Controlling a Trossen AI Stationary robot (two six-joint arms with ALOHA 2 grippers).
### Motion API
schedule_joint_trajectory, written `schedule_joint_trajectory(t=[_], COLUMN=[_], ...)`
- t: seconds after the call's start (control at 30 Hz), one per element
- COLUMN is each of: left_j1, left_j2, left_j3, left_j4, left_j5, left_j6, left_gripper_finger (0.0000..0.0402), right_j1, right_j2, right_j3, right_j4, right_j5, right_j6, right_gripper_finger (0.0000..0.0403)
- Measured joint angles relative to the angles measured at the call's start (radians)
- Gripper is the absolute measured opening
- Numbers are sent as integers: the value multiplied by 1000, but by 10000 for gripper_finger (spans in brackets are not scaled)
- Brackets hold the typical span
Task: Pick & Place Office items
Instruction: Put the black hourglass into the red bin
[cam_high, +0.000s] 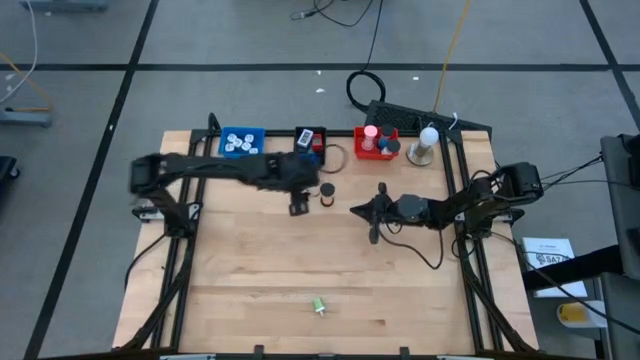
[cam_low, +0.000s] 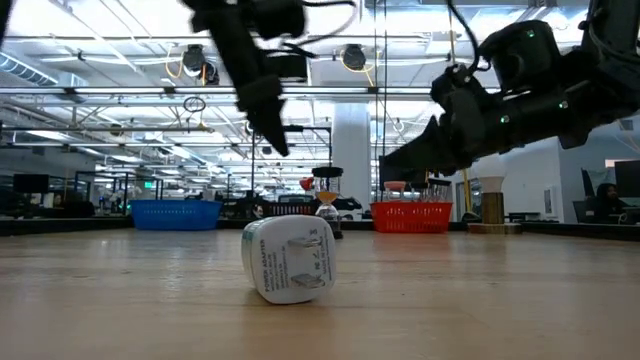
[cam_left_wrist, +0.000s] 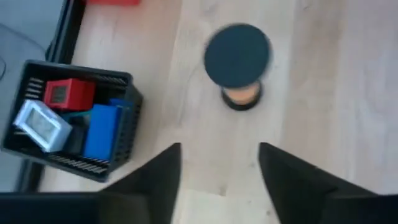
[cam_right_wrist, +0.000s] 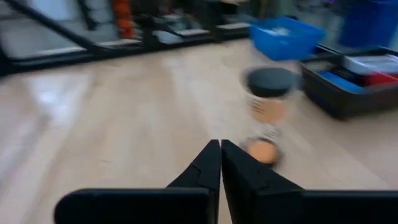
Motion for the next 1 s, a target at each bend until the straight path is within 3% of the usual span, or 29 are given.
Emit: schedule_joint_trajectory(t=[0.13,0.23,0.37,0.47,0.7,1.0], left_j1=[-12,-11,-9,-8,-6,-6], left_j2=[-206,-306,-343,-345,-345,-346], left_j3=[-340,-547,-710,-852,-1083,-1119], left_j4=[399,689,829,1088,1581,1639], left_j5=[81,112,53,33,86,80], left_j6=[-12,-145,-231,-233,-168,-158], left_gripper_finger=[147,101,47,8,20,21], right_j1=[-25,-49,-80,-96,-101,-148], right_j2=[0,-1,-5,-5,-5,12], right_j3=[14,83,249,396,670,816], right_j4=[-67,-201,-566,-861,-1310,-1347], right_j5=[32,28,28,37,131,-28], right_j6=[41,81,128,121,78,62], right_gripper_finger=[29,46,75,107,213,328])
